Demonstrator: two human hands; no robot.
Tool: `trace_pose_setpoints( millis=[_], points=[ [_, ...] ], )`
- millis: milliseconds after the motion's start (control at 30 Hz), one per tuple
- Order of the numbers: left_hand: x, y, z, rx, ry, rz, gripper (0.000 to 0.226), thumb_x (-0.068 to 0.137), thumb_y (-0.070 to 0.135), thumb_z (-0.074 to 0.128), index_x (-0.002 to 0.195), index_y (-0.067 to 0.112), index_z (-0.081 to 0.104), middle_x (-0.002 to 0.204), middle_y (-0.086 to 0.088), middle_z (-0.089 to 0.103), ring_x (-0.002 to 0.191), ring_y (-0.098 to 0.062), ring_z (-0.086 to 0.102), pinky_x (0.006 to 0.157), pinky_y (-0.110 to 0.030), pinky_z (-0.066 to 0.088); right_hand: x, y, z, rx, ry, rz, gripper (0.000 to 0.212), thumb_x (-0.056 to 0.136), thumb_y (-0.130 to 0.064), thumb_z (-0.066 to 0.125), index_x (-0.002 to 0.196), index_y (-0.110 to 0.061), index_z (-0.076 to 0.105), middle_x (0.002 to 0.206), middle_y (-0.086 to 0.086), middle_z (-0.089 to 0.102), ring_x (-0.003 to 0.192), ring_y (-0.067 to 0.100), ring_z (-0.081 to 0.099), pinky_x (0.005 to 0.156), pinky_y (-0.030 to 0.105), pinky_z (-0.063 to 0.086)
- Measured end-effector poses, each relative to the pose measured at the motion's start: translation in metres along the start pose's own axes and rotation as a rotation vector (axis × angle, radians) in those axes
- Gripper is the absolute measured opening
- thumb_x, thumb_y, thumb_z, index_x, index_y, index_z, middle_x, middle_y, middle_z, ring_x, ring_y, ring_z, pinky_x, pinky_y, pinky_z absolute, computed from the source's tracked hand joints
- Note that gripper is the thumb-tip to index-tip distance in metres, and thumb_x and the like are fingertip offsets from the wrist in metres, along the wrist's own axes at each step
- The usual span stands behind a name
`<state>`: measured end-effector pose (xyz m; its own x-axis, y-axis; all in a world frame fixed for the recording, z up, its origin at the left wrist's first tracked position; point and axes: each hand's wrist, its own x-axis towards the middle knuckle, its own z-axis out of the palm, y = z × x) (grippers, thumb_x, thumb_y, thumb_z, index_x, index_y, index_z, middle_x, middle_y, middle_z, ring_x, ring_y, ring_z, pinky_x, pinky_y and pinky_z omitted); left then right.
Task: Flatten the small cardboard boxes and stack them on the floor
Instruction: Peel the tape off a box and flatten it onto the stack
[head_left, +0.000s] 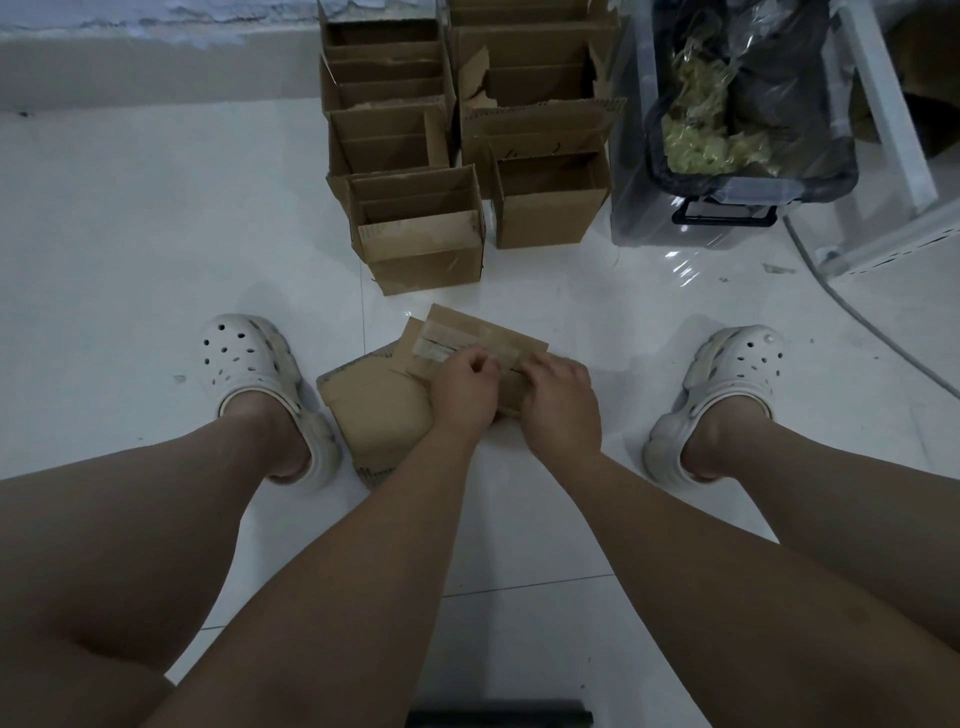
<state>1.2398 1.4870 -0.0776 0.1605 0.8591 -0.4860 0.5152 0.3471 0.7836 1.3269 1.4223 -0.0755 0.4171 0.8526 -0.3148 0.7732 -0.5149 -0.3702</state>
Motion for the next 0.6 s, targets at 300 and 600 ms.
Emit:
trace_pose_setpoints(
  millis=[300, 600],
  points=[
    [0.008, -0.005, -0.005, -0.139, -0.011, -0.119, 0.017, 0.095, 0.015, 0.049, 0.087, 0.011, 0.064, 0.080, 0.003, 0.060, 0.070, -0.005, 0.050, 0.061, -0.019, 0.038, -0.015, 0.002, 0.006, -0.289, -0.177, -0.115, 0.051, 0.091, -0.018, 0.040, 0.142, -0.021, 0.040, 0.156, -0.006, 0.028, 0.146, 0.023, 0.012, 0.114, 0.040, 0.014],
    [0.006, 0.000, -0.015, -0.717, -0.063, -0.429, 0.019, 0.099, 0.005, 0.024, 0.102, 0.017, 0.040, 0.101, -0.011, 0.068, 0.090, -0.021, 0.068, 0.076, -0.031, 0.054, -0.006, -0.006, -0.002, -0.305, -0.203, -0.051, 0.045, 0.090, -0.019, 0.044, 0.135, -0.022, 0.049, 0.153, -0.007, 0.034, 0.144, 0.024, 0.019, 0.113, 0.041, 0.018]
  ],
)
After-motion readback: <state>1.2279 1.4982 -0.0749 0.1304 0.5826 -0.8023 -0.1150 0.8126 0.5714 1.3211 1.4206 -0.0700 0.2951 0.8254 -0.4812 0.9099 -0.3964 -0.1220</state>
